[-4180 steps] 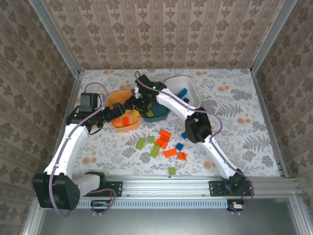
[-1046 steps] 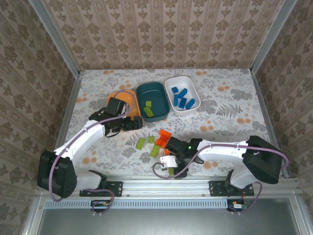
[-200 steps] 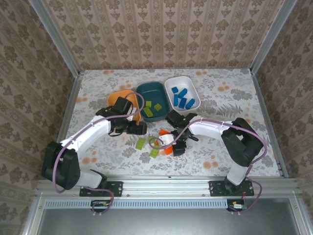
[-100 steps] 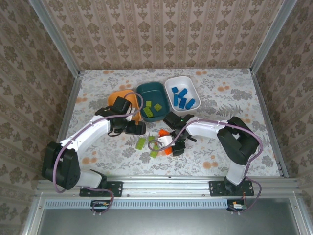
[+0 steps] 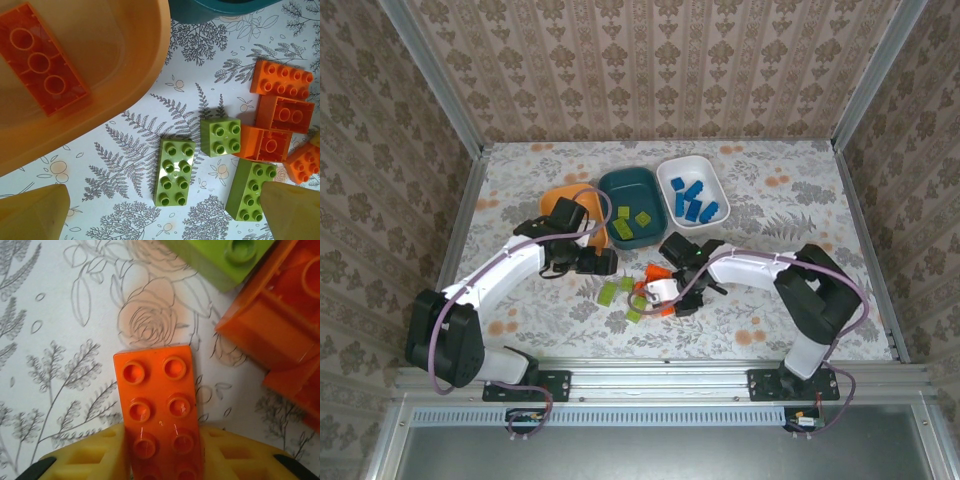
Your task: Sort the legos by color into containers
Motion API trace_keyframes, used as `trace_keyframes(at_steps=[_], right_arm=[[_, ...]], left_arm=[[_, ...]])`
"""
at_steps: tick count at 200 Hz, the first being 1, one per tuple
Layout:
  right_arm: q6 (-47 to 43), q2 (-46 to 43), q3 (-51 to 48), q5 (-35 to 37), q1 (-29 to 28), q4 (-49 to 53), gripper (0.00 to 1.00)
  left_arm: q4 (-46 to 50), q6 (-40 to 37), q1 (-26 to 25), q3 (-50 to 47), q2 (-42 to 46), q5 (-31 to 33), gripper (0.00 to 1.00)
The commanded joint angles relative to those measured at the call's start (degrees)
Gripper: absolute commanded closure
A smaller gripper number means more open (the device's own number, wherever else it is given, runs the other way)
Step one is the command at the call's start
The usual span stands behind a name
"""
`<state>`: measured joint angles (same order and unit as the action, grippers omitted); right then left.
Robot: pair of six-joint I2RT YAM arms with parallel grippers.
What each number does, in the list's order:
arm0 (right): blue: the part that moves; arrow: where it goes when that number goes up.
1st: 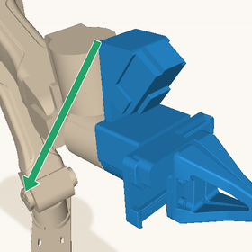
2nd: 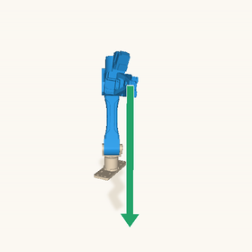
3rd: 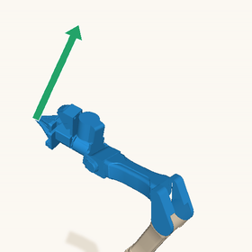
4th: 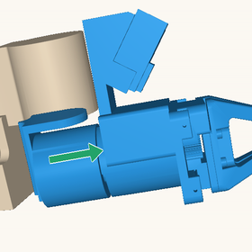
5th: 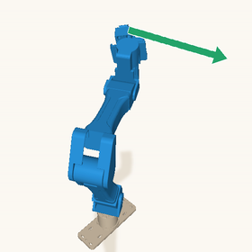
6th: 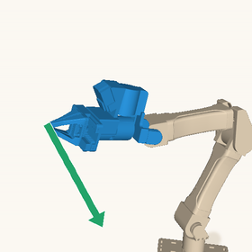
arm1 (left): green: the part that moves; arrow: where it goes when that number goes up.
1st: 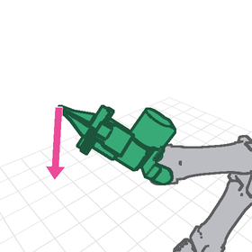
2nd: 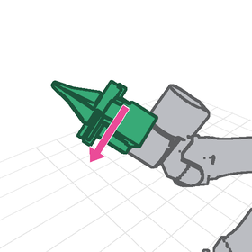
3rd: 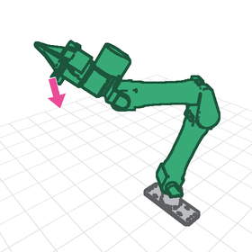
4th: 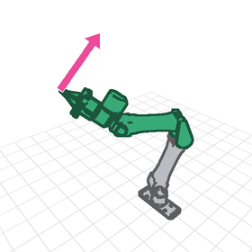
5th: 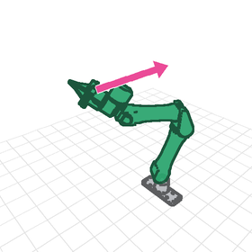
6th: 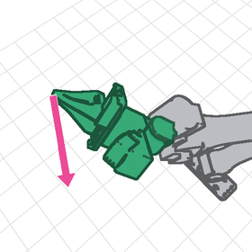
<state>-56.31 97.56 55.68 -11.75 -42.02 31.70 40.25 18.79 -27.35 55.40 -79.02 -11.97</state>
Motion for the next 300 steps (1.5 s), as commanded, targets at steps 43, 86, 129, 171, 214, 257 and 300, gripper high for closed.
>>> trace_keyframes(at_steps=[43,86,129,171,214,257,300], right_arm=[[9.7,-11.3,-1.7,-7.6,7.9,-0.1,0.65],[16.3,-9.1,6.0,-12.3,8.6,-4.5,0.66],[19.9,0.0,18.8,-13.8,7.4,-6.7,0.67],[27.5,13.2,35.1,-11.1,3.9,-5.9,0.69],[37.7,23.1,47.5,-11.9,0.6,-7.7,0.69],[39.4,29.9,56.2,-11.2,-1.3,-4.1,0.65],[40.4,30.4,55.9,-10.8,-1.1,-4.4,0.51]], left_arm=[[-3.3,3.1,6.2,-0.5,3.0,-4.5,0.0],[-7.7,8.5,16.2,-3.7,8.7,-10.8,0.0],[-8.8,11.4,23.2,-6.3,14.7,-14.8,0.0],[-7.4,12.8,24.3,-8.3,18.5,-12.8,0.0],[-5.2,11.9,24.9,-8.5,20.0,-11.5,0.0],[-4.0,10.4,24.9,-7.9,20.0,-11.1,0.0],[-3.9,10.1,24.8,-8.3,20.0,-10.9,0.0]])
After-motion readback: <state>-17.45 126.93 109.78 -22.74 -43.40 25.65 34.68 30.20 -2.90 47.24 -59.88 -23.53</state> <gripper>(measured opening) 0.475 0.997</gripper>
